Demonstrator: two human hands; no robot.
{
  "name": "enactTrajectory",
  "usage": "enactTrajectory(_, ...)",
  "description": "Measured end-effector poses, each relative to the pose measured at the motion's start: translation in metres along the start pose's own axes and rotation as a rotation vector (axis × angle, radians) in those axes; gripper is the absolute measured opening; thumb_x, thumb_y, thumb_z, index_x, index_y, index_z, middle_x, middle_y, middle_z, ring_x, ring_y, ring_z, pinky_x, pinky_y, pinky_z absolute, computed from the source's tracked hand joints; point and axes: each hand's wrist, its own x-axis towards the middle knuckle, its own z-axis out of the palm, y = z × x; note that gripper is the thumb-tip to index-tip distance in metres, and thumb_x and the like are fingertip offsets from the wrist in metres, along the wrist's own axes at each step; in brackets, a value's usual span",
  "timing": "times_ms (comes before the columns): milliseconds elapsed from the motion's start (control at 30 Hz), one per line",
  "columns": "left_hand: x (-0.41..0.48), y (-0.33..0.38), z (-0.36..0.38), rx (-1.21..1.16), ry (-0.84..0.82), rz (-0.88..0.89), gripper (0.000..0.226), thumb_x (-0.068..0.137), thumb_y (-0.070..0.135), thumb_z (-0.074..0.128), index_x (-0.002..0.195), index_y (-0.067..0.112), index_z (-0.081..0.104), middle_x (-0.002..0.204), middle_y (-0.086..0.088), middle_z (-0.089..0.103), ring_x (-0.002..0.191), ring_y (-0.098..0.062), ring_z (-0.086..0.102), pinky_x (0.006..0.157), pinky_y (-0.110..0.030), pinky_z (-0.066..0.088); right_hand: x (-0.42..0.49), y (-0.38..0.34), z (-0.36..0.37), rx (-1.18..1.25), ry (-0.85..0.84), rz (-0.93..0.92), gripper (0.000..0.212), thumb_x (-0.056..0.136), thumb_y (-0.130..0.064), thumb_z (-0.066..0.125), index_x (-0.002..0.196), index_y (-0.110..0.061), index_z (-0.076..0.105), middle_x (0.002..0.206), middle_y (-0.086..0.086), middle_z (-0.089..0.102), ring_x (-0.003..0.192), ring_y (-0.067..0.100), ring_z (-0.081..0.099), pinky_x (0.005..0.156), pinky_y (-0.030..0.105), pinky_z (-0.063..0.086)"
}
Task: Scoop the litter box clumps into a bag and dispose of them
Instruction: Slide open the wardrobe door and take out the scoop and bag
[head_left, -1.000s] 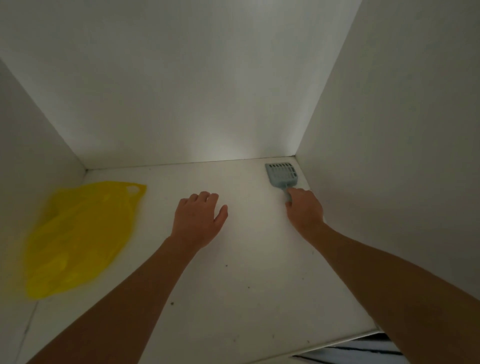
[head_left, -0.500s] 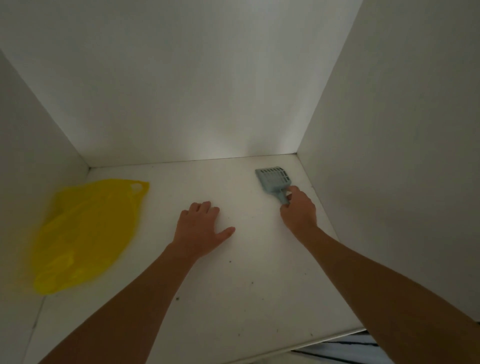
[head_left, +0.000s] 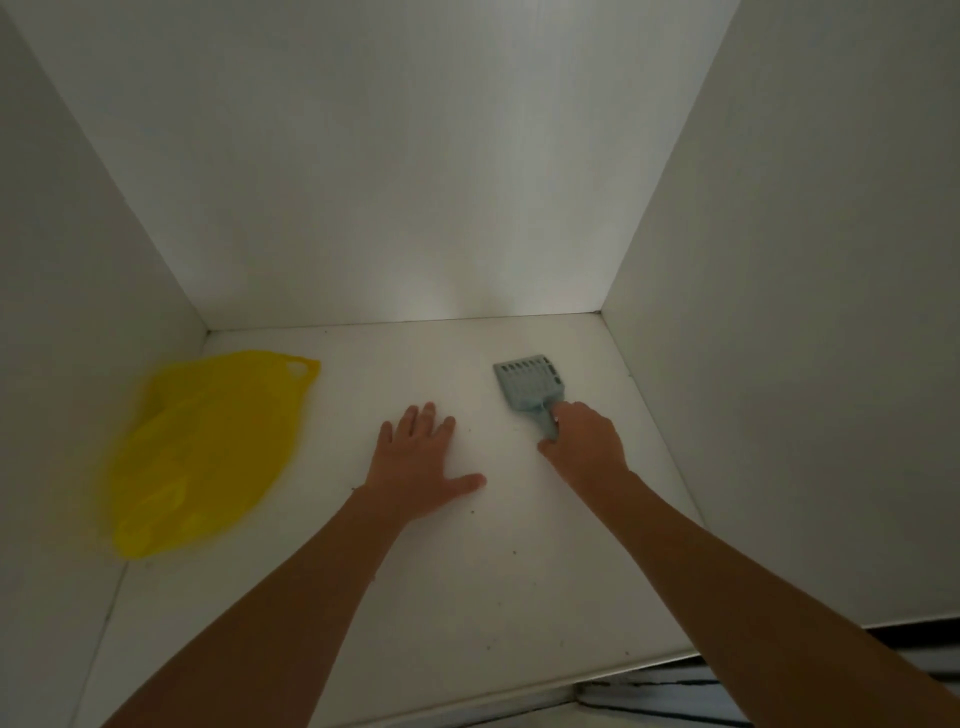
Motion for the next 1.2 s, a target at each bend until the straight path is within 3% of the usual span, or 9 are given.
enactTrajectory(233, -0.039, -0.024, 0.004, -0.008, 0.117, -0.109, 0.097, 0.081, 0.087, 0.030, 0.158, 0.030, 0.016, 0.167, -0.003, 0.005, 0.153, -0.025, 0.005, 0.123, -0.048, 0.010, -0.015, -0.019, 0.001, 0.016, 0.068, -0.098, 0.012, 0.094, -0.022, 0.056, 0.100, -0.015, 0.063, 0.092, 0.001, 0.065, 0.074, 0.014, 0.057, 0.066, 0.020, 0.036)
enactTrajectory(400, -0.063, -0.051, 0.010, 0.020, 0.098, -0.179, 0.097, 0.080, 0.087, 0.029, 0.157, 0.031, 0.017, 0.167, -0.003, 0.007, 0.153, -0.025, 0.006, 0.123, -0.048, 0.011, -0.034, -0.046, 0.001, 0.221, 0.095, -0.139, 0.021, 0.094, -0.024, 0.064, 0.113, -0.018, 0.066, 0.100, -0.002, 0.066, 0.080, 0.012, 0.062, 0.074, 0.020, 0.048)
enactTrajectory(533, -0.070, -0.055, 0.023, 0.064, 0.066, -0.167, 0.106, 0.070, 0.088, 0.002, 0.159, 0.030, 0.004, 0.168, -0.004, -0.003, 0.154, -0.026, -0.004, 0.122, -0.051, 0.002, -0.049, -0.065, 0.000, 0.329, 0.133, -0.194, 0.030, 0.090, -0.021, 0.068, 0.119, -0.019, 0.066, 0.106, -0.005, 0.066, 0.079, 0.007, 0.060, 0.076, 0.017, 0.044)
enactTrajectory(667, -0.072, -0.055, 0.018, 0.042, 0.043, -0.166, 0.094, 0.085, 0.083, 0.024, 0.159, 0.026, 0.007, 0.167, -0.005, -0.002, 0.154, -0.026, -0.003, 0.123, -0.050, 0.003, -0.061, -0.079, -0.001, 0.334, 0.161, -0.270, 0.029, 0.087, -0.018, 0.071, 0.116, -0.019, 0.067, 0.102, -0.005, 0.067, 0.074, 0.009, 0.059, 0.071, 0.017, 0.043)
enactTrajectory(767, -0.084, -0.053, 0.009, -0.016, 0.073, -0.174, 0.087, 0.088, 0.077, 0.036, 0.156, 0.025, 0.020, 0.166, -0.005, 0.013, 0.152, -0.025, 0.011, 0.122, -0.045, 0.014, -0.069, -0.088, -0.002, 0.326, 0.173, -0.327, 0.029, 0.087, -0.016, 0.070, 0.116, -0.019, 0.066, 0.101, -0.004, 0.067, 0.076, 0.013, 0.064, 0.070, 0.021, 0.049)
enactTrajectory(900, -0.092, -0.054, 0.004, -0.171, 0.286, -0.244, 0.076, 0.088, 0.076, 0.039, 0.144, 0.025, 0.042, 0.148, 0.001, 0.046, 0.135, -0.020, 0.042, 0.111, -0.039, 0.036, -0.076, -0.108, 0.001, 0.363, 0.135, -0.373, 0.033, 0.088, -0.015, 0.070, 0.120, -0.017, 0.064, 0.107, -0.003, 0.066, 0.081, 0.013, 0.066, 0.075, 0.020, 0.050)
enactTrajectory(1067, -0.103, -0.080, -0.002, 0.075, 0.298, -0.188, 0.067, 0.089, 0.070, 0.042, 0.135, 0.022, 0.050, 0.140, -0.004, 0.052, 0.129, -0.024, 0.047, 0.106, -0.041, 0.037, -0.078, -0.128, 0.006, 0.288, 0.086, -0.399, 0.036, 0.089, -0.012, 0.067, 0.125, -0.012, 0.063, 0.109, 0.003, 0.064, 0.089, 0.022, 0.066, 0.080, 0.031, 0.052)
enactTrajectory(1200, -0.115, -0.109, -0.010, 0.009, 0.513, -0.140, 0.056, 0.087, 0.058, 0.037, 0.108, 0.019, 0.070, 0.108, -0.001, 0.069, 0.100, -0.023, 0.062, 0.083, -0.037, 0.051, -0.072, -0.129, 0.004, 0.227, 0.108, -0.396, 0.020, 0.091, -0.012, 0.063, 0.111, -0.012, 0.064, 0.097, 0.004, 0.060, 0.076, 0.024, 0.062, 0.067, 0.027, 0.045)
